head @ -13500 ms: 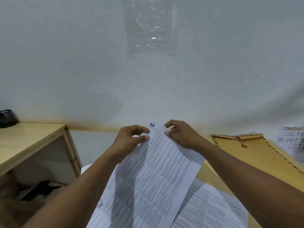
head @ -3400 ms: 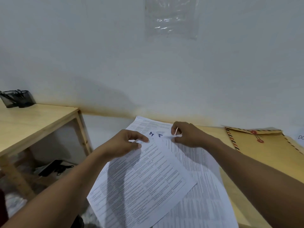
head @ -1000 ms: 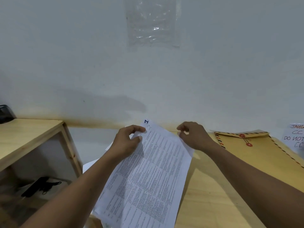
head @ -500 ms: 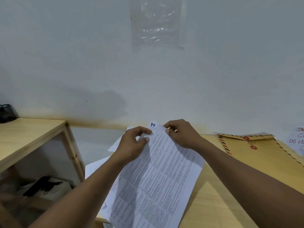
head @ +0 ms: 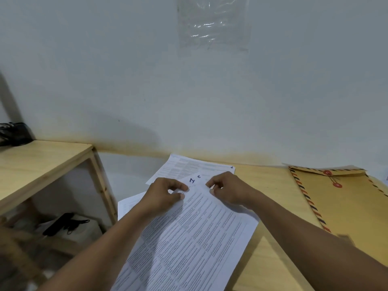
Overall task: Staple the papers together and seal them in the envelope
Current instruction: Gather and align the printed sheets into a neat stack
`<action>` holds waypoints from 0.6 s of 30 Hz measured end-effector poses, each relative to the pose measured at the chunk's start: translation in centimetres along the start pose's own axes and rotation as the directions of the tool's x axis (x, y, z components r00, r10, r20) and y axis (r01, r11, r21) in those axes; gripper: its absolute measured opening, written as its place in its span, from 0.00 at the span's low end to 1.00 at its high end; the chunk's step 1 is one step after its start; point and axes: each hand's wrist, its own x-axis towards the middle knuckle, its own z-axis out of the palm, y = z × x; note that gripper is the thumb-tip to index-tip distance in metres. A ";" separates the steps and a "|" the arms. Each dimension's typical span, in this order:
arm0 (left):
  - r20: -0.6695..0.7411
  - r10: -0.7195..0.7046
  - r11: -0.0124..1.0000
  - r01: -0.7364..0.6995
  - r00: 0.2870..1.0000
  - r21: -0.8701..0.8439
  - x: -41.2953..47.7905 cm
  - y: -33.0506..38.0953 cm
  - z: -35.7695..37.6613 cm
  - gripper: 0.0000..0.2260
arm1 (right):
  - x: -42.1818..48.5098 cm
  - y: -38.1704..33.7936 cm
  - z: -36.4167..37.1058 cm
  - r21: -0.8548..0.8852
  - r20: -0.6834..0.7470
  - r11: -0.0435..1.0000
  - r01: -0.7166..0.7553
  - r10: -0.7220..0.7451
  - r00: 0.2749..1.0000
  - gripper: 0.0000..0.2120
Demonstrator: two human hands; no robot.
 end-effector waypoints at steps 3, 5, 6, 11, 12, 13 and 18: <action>0.039 -0.025 0.996 0.021 0.999 0.091 -0.3 -1.3 -0.5 0.08 | 0.6 1.1 0.4 0.027 0.014 0.993 -0.115 0.115 0.993 0.08; 0.053 -0.038 0.989 0.030 0.998 0.143 -0.3 -1.6 -1.0 0.08 | 1.4 2.2 0.7 -0.035 -0.084 0.984 -0.177 0.173 0.981 0.08; 0.056 -0.037 0.989 0.028 0.998 0.143 -0.2 -1.9 -1.2 0.08 | 1.7 2.8 0.9 -0.102 -0.130 0.974 -0.202 0.188 0.974 0.11; 0.052 -0.019 0.990 0.012 0.998 0.139 0.1 -1.7 -1.7 0.09 | 1.8 4.5 3.0 -0.269 -0.270 0.917 -0.295 0.222 0.937 0.21; 0.031 -0.033 0.991 0.028 0.999 0.133 0.1 -2.4 -2.3 0.09 | 2.7 4.4 4.0 -0.264 -0.259 0.920 -0.288 0.220 0.940 0.22; 0.020 -0.046 0.991 0.043 0.999 0.130 0.2 -3.0 -2.9 0.10 | 3.7 4.1 4.9 -0.250 -0.233 0.925 -0.287 0.230 0.945 0.23; 0.037 0.025 0.991 -0.030 0.999 0.133 0.3 -3.1 -2.8 0.11 | 4.3 4.0 5.6 -0.254 -0.185 0.911 -0.326 0.285 0.940 0.16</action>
